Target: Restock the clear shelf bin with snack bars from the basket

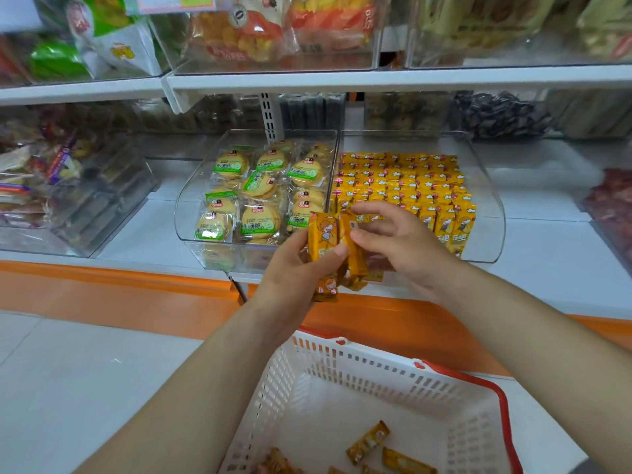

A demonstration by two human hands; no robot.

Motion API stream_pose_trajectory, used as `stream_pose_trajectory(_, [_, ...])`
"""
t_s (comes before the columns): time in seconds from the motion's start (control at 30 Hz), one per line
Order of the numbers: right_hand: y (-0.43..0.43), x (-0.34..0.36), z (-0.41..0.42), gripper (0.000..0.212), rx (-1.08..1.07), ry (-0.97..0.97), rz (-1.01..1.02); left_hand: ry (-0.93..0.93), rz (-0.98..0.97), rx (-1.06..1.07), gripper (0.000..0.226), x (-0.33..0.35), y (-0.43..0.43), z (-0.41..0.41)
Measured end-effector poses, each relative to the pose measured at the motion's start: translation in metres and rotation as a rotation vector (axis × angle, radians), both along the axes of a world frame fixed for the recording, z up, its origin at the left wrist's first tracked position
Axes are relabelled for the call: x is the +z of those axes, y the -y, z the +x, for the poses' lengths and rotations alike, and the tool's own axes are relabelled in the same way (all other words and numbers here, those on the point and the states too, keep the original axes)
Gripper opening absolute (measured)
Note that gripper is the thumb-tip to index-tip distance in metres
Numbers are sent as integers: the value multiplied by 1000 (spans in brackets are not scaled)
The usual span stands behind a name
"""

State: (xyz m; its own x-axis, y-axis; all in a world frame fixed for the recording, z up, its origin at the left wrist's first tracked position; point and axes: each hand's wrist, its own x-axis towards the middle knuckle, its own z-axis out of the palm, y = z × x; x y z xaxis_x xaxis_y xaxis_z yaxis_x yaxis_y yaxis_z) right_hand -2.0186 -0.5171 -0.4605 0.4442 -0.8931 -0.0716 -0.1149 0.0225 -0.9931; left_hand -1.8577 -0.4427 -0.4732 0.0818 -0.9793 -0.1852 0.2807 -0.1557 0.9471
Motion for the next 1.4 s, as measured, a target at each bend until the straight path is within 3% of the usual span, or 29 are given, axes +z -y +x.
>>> stream_pose_trajectory(0.13, [-1,1,-7,39,47,155,161,25,9,37,28,-1,0,-2])
stream_pose_trajectory(0.23, [0,4,-8,31,83,215,230,41,0,47,31,-3,1,-4])
stream_pose_trajectory(0.4, [3,2,-8,41,56,170,169,65,-27,28,42,-2,2,-6])
stream_pose_trajectory(0.57, [17,9,-9,31,-28,196,147,114,-7,72,10,-3,5,3])
stream_pose_trajectory(0.63, [28,12,-10,31,-123,187,63,154,-22,110,10,-2,6,11])
stream_pose_trajectory(0.77, [56,10,-8,34,-257,-133,-300,182,-45,161,35,-3,5,21])
stream_pose_trajectory(0.93, [76,-14,4,35,-236,-479,-589,244,-14,187,33,-6,1,31])
stream_pose_trajectory(1.2, [92,-44,17,39,-200,-898,-825,230,47,167,51,-6,-1,34])
stream_pose_trajectory(1.4, [89,-39,16,49,-186,-966,-834,175,53,131,52,-7,3,33])
